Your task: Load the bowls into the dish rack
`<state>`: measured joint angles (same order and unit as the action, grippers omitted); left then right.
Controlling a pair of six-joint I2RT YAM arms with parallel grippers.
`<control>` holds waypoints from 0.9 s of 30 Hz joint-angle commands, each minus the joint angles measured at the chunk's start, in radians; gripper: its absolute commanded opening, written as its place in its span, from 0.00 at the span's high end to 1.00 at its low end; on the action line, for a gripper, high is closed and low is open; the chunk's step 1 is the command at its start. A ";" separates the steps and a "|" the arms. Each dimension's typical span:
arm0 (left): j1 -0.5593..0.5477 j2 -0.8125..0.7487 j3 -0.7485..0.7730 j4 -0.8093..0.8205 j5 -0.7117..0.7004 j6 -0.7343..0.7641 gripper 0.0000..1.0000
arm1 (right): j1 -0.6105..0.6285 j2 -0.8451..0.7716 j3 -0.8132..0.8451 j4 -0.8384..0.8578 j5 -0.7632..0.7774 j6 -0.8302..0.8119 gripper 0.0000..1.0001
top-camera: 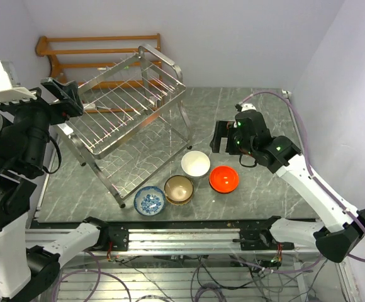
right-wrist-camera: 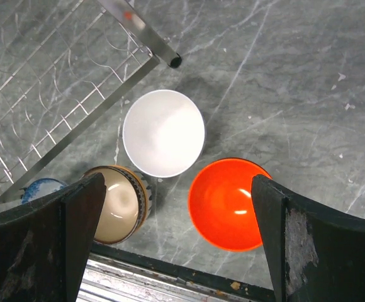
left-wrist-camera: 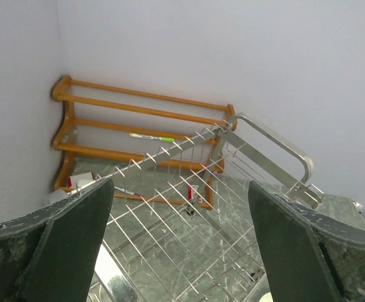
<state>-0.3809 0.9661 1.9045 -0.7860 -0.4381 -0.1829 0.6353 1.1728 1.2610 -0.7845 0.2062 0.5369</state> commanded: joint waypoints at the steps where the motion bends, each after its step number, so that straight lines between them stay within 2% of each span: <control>1: 0.007 0.019 0.071 -0.069 0.047 -0.037 0.01 | 0.004 -0.023 -0.043 -0.012 0.032 0.048 0.00; 6: 0.006 0.005 0.093 -0.112 0.074 -0.047 0.01 | 0.003 -0.041 -0.058 0.009 -0.008 0.068 0.00; 9: 0.007 -0.010 0.078 -0.128 0.093 -0.056 0.01 | 0.002 -0.058 -0.082 0.075 -0.097 0.025 0.00; 12: 0.006 -0.018 0.072 -0.162 0.109 -0.043 0.01 | 0.003 -0.071 -0.123 0.126 -0.128 0.059 0.00; 15: 0.006 -0.017 0.083 -0.185 0.112 -0.040 0.01 | 0.033 -0.040 -0.137 0.105 -0.115 0.109 0.01; 19: 0.007 -0.011 0.127 -0.221 0.134 -0.022 0.01 | 0.163 0.016 -0.124 0.081 -0.035 0.167 0.04; 24: 0.005 -0.036 0.125 -0.243 0.131 -0.023 0.01 | 0.379 0.128 -0.033 0.023 0.072 0.243 0.11; 27: 0.006 -0.029 0.160 -0.268 0.125 -0.016 0.01 | 0.469 0.186 0.001 0.039 0.069 0.246 0.15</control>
<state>-0.3813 0.9390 2.0163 -1.0092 -0.3321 -0.2188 1.0115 1.3125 1.1973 -0.7341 0.2085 0.7353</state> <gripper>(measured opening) 0.991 0.872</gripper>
